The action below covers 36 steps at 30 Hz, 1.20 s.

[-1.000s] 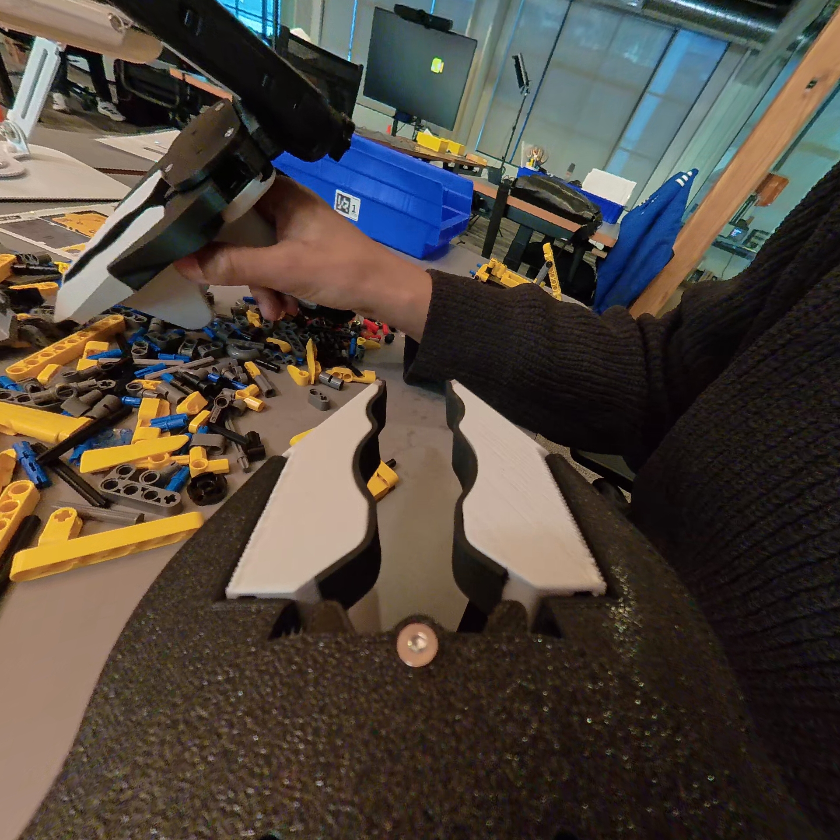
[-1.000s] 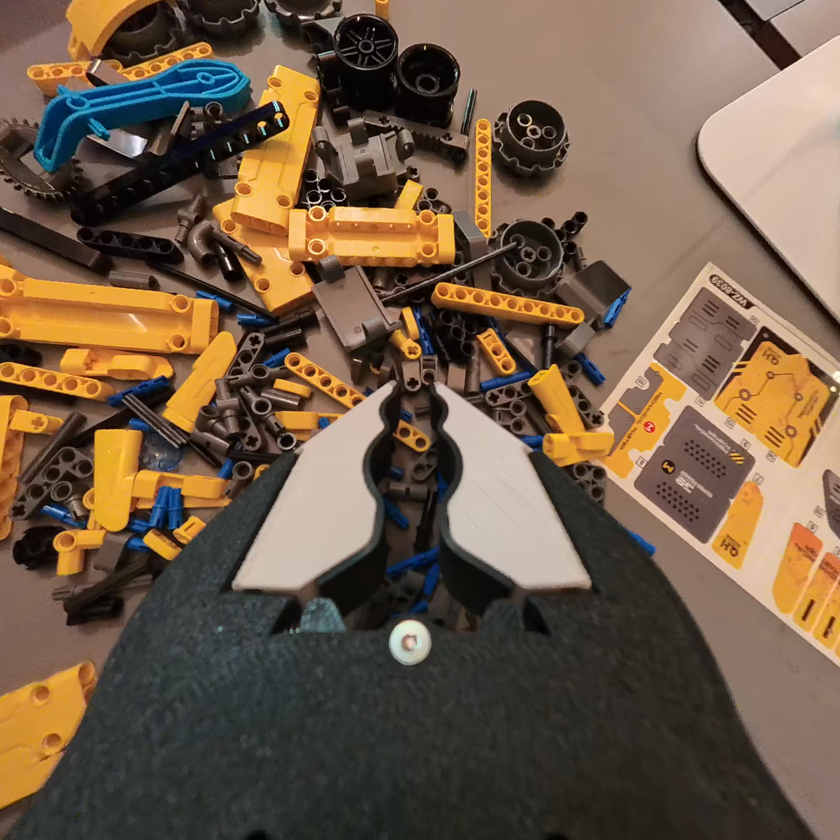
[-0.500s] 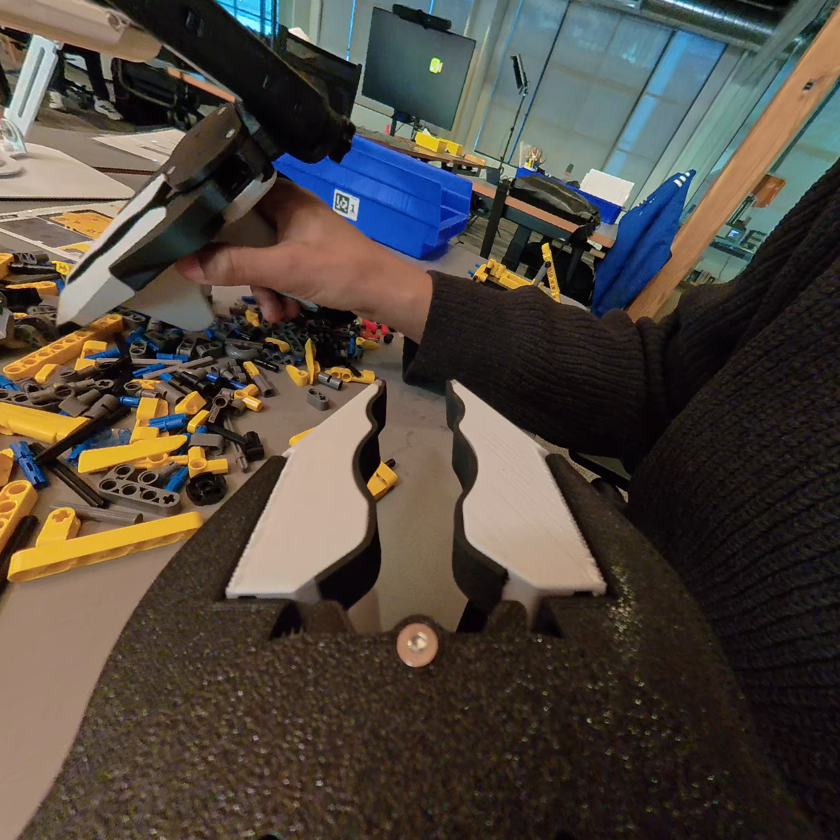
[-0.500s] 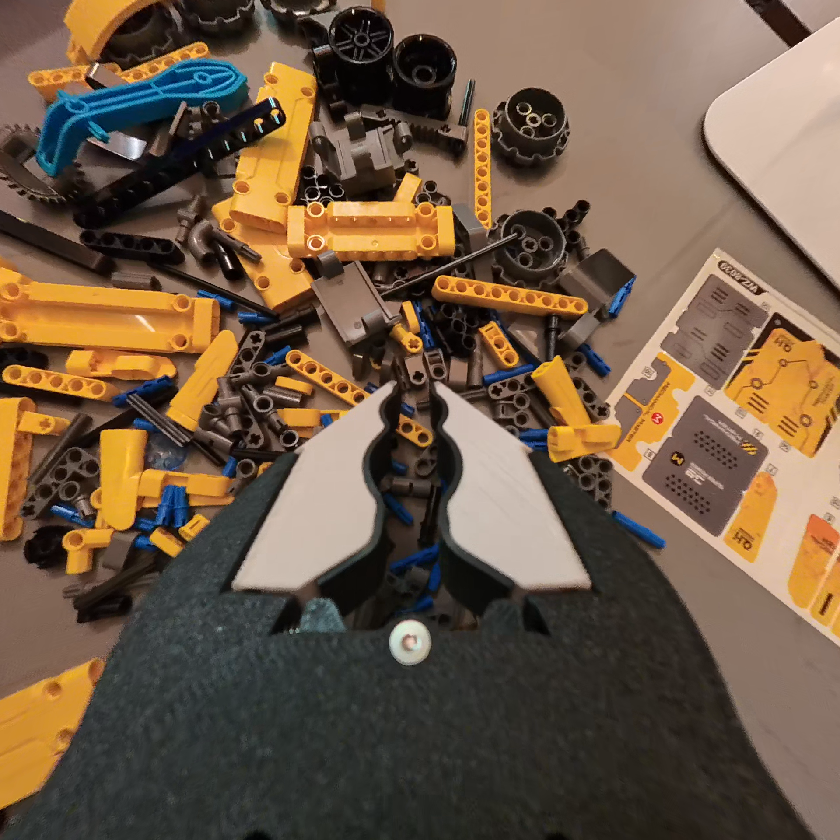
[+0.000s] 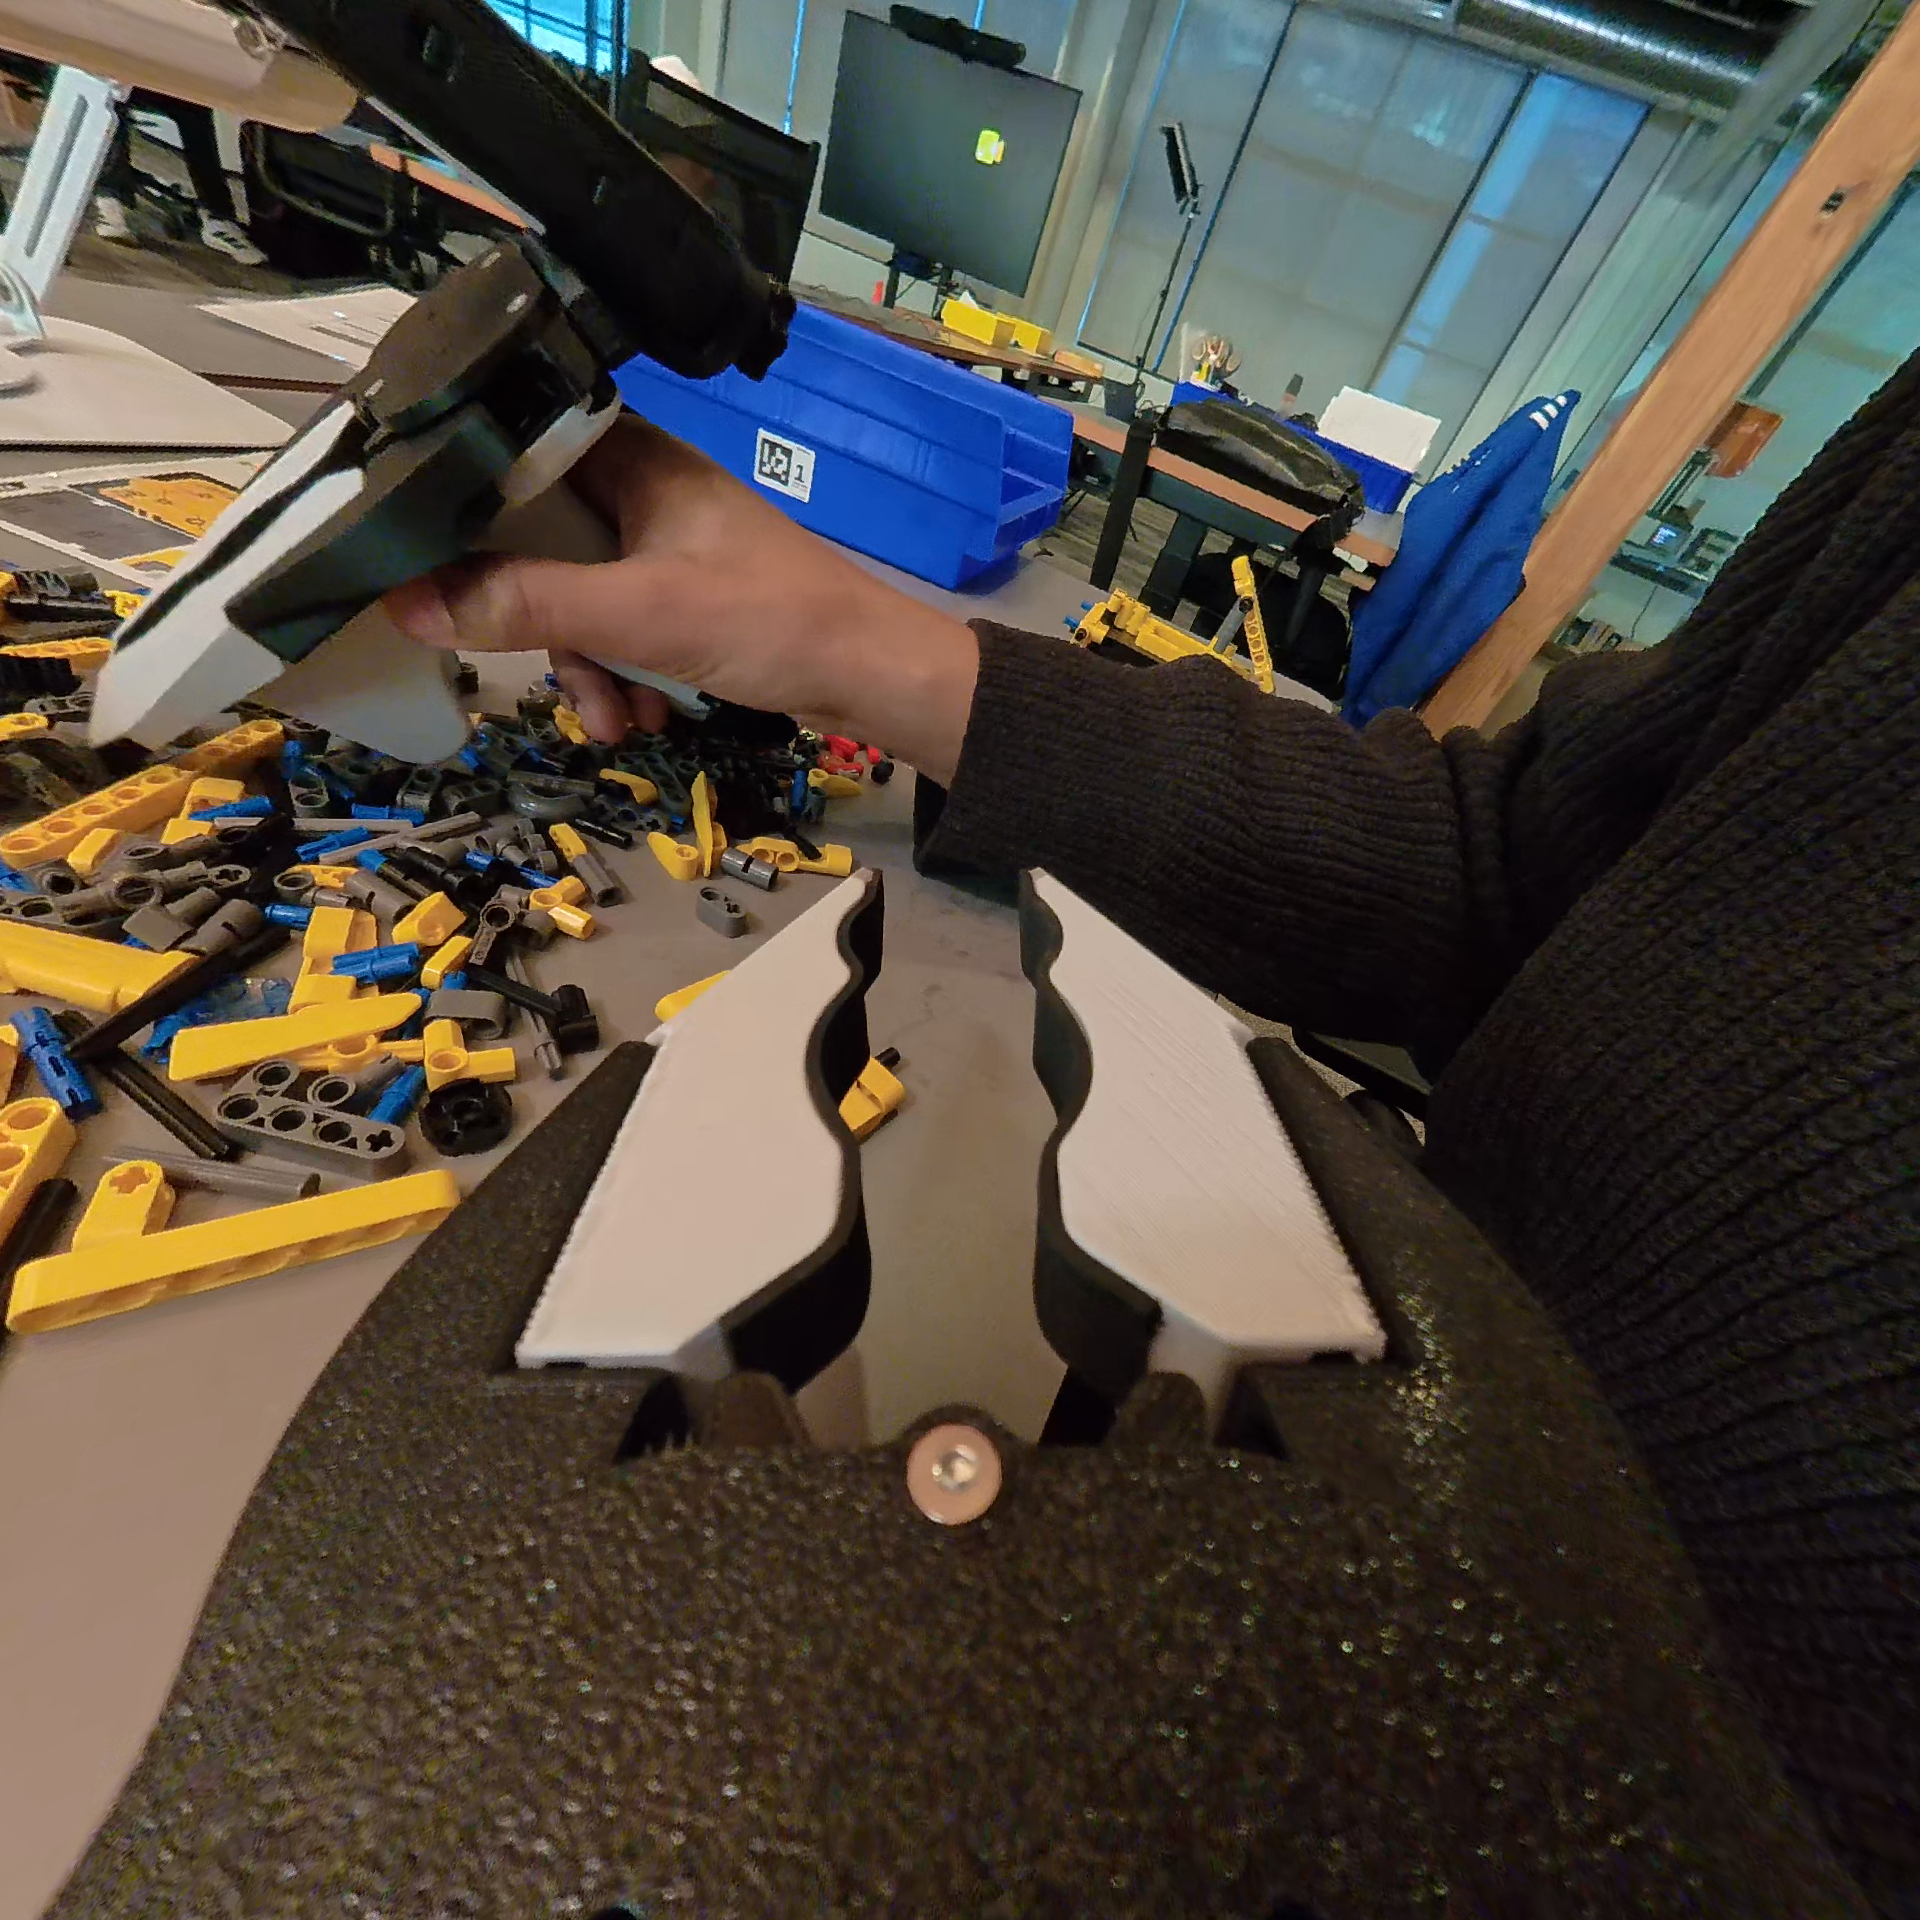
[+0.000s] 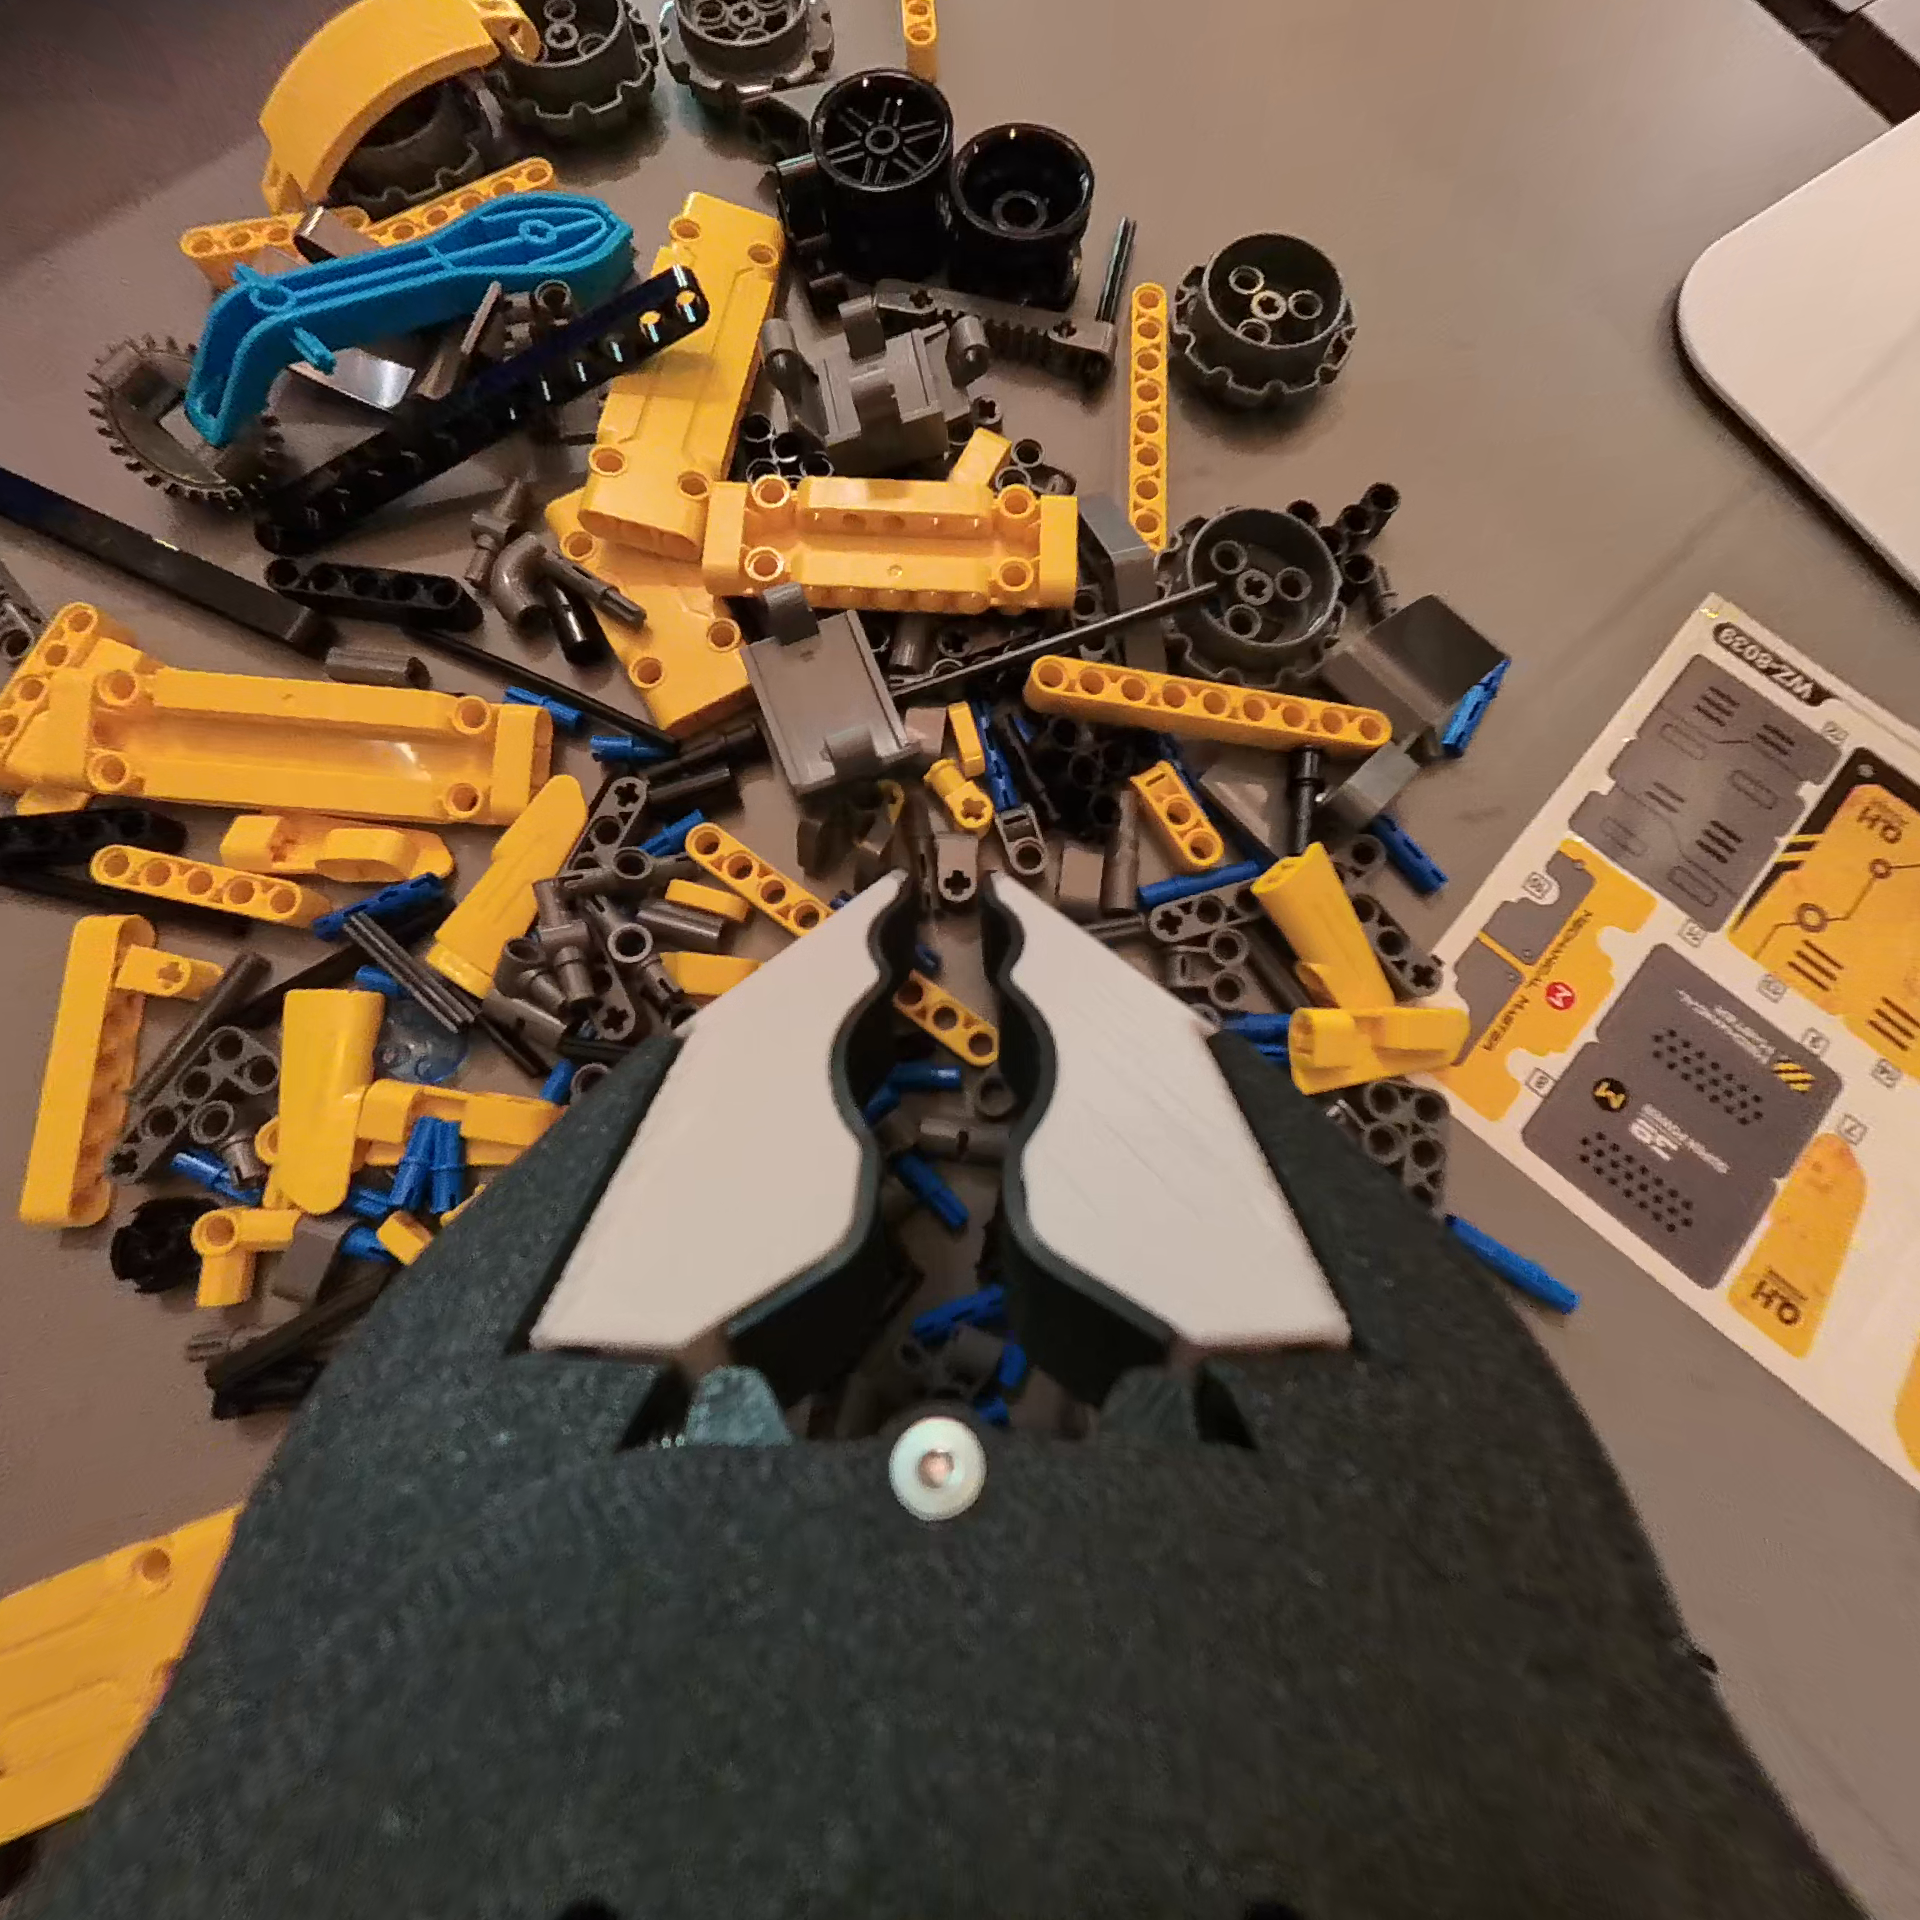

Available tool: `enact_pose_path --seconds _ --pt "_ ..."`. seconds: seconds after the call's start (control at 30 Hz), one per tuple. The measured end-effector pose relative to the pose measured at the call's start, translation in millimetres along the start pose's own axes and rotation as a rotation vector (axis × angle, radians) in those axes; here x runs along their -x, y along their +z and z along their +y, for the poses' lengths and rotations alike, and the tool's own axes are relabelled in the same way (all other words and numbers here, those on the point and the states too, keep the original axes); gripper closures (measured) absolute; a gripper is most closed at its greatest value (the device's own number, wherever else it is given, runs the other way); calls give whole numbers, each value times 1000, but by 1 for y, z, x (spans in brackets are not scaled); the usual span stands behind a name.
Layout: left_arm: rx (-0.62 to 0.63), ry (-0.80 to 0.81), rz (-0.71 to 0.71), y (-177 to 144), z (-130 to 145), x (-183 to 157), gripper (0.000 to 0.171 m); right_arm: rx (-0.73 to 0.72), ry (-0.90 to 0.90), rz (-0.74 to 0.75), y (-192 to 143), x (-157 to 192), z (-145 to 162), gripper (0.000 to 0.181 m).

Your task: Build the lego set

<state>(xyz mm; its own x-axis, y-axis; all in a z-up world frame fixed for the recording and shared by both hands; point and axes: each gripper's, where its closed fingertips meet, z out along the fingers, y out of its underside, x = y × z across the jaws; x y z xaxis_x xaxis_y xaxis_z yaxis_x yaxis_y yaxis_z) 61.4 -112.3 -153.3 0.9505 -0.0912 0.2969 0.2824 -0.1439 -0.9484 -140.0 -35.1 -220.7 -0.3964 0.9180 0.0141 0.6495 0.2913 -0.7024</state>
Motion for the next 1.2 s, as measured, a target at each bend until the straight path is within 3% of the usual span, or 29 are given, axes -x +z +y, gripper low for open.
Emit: enact_pose_path --seconds 0.6,1.2 --pt "-1 -2 4 0 0 0 146 -26 40 -10 0 -5 -2 170" --pt "0 -5 7 0 0 0 146 -13 -47 48 -3 -6 -3 174"
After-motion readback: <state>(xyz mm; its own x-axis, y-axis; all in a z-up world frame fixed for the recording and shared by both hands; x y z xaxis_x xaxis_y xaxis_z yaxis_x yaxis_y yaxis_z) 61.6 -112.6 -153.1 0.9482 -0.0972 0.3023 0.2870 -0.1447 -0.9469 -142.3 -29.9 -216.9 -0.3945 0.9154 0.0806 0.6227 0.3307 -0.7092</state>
